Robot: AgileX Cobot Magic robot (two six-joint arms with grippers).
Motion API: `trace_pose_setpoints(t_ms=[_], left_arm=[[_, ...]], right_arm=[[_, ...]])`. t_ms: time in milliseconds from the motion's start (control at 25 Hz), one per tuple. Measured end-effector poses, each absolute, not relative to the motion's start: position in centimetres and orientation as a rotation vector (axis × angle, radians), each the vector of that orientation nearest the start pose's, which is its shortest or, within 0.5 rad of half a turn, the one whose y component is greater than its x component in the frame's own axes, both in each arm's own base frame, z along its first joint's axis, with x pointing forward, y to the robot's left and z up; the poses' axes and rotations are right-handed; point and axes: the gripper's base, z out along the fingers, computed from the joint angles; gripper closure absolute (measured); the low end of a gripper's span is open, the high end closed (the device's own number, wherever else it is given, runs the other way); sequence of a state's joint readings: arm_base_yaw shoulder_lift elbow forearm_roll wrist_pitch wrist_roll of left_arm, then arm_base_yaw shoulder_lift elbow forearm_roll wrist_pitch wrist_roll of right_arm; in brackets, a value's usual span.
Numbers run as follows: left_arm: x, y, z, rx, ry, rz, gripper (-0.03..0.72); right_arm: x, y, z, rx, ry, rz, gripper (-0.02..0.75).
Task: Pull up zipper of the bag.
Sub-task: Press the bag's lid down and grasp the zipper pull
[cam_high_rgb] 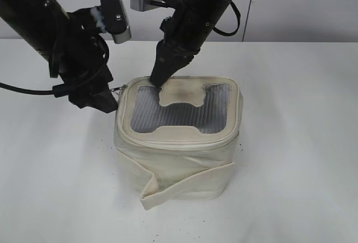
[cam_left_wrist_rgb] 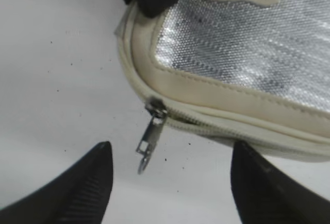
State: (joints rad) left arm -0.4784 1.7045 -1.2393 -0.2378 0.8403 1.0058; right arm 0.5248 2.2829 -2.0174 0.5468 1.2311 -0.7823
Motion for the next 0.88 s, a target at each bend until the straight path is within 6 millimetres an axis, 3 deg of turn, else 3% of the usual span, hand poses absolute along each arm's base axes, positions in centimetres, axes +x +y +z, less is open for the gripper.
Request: trace_pose_setpoints(t_ms=[80, 200, 360, 400, 480, 560, 880], left_arm=[[30.6, -17.6, 23.6, 1.719, 2.141, -0.141, 0.158], [31.0, -17.8, 23.3, 1.703, 2.132, -0.13, 0.248], [31.2, -17.9, 22.7, 1.71, 2.144, -0.134, 0.477], [31.1, -17.9, 22.5, 1.718, 2.153, -0.14, 0.564], [31.1, -17.9, 22.4, 1.724, 2.159, -0.144, 0.652], [31.1, -17.9, 22.4, 1.725, 2.165, -0.147, 0.683], [30.1, -17.5, 22.8, 1.651, 2.316, -0.216, 0.685]], right_arm=[[39.4, 28.0, 21.1, -1.553, 2.362, 0.731, 0.699], [39.4, 28.0, 21.1, -1.553, 2.362, 0.731, 0.699], [39.4, 28.0, 21.1, -1.554, 2.362, 0.73, 0.699], [39.4, 28.0, 21.1, -1.553, 2.363, 0.73, 0.699], [39.4, 28.0, 21.1, -1.553, 2.363, 0.73, 0.699], [39.4, 28.0, 21.2, -1.553, 2.363, 0.73, 0.699], [39.4, 27.9, 21.2, -1.514, 2.403, 0.721, 0.699]])
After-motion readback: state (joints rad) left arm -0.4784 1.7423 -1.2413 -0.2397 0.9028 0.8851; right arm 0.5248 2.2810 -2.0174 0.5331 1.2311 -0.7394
